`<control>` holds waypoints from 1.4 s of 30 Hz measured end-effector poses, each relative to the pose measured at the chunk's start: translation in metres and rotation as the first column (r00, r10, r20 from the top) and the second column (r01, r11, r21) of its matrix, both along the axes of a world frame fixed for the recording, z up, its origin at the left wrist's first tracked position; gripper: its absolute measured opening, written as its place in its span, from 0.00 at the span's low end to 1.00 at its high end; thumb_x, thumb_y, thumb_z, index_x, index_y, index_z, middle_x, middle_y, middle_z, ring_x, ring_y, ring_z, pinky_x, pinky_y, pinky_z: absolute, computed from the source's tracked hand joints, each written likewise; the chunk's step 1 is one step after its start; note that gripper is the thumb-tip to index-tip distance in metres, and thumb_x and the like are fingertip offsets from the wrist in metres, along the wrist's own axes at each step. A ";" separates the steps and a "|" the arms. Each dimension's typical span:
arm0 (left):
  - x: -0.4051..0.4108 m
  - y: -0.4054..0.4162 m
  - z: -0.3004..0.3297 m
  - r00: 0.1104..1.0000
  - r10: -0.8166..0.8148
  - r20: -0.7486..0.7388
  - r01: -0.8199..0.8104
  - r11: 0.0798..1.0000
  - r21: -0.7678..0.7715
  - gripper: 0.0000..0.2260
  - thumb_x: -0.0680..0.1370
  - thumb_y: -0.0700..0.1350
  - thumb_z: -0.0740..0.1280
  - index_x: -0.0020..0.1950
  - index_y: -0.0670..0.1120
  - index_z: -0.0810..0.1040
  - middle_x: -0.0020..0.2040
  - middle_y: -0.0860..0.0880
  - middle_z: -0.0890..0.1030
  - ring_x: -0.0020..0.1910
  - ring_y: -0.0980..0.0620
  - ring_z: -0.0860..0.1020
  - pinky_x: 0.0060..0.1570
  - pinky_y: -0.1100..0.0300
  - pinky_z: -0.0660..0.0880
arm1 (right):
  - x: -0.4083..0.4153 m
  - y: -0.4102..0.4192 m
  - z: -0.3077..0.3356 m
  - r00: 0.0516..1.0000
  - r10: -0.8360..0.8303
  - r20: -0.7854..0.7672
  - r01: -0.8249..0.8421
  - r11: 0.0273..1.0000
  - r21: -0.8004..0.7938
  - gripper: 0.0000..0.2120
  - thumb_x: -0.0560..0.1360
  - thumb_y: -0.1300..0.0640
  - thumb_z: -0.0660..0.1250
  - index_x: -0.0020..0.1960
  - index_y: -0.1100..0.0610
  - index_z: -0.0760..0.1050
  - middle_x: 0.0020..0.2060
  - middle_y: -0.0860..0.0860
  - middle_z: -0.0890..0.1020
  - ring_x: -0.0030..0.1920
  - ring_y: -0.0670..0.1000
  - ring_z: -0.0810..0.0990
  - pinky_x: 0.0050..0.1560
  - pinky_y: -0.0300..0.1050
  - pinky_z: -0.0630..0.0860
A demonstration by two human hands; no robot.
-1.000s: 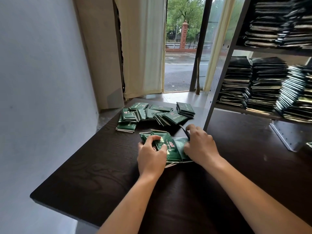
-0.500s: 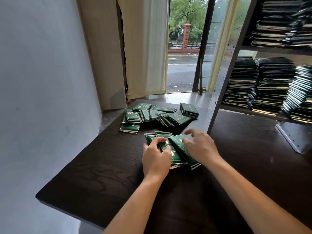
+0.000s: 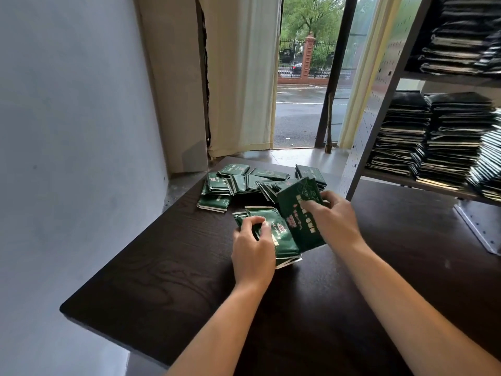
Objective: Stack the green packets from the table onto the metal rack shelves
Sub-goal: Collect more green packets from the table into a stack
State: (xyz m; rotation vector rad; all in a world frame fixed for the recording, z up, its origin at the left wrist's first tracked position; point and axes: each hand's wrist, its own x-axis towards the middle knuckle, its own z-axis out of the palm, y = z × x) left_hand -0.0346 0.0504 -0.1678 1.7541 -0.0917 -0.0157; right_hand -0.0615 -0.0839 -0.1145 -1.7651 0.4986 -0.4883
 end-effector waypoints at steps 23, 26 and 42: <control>0.003 -0.002 -0.004 0.999 -0.028 0.015 0.028 0.999 0.029 0.22 0.82 0.49 0.64 0.74 0.65 0.66 0.71 0.45 0.70 0.67 0.48 0.71 0.63 0.60 0.66 | 0.102 -0.035 -0.055 0.939 -0.156 -0.307 -0.161 0.588 -0.792 0.18 0.78 0.60 0.61 0.68 0.52 0.73 0.64 0.54 0.80 0.61 0.58 0.79 0.58 0.54 0.77; 0.002 -0.002 -0.002 1.000 -0.022 -0.006 0.022 1.000 0.023 0.16 0.82 0.48 0.64 0.69 0.63 0.74 0.62 0.49 0.71 0.54 0.53 0.75 0.57 0.62 0.69 | 0.094 -0.033 -0.057 0.953 -0.229 -0.200 -0.050 0.533 -0.845 0.09 0.79 0.61 0.59 0.54 0.54 0.77 0.49 0.57 0.85 0.47 0.60 0.83 0.42 0.46 0.71; 0.003 0.002 0.000 0.996 -0.040 -0.079 0.019 0.966 -0.257 0.24 0.78 0.67 0.61 0.68 0.55 0.75 0.61 0.55 0.79 0.61 0.57 0.76 0.62 0.57 0.70 | 0.002 -0.011 -0.038 0.973 0.184 0.136 -0.102 0.882 -0.459 0.23 0.72 0.76 0.66 0.42 0.46 0.80 0.49 0.38 0.84 0.51 0.35 0.82 0.49 0.33 0.79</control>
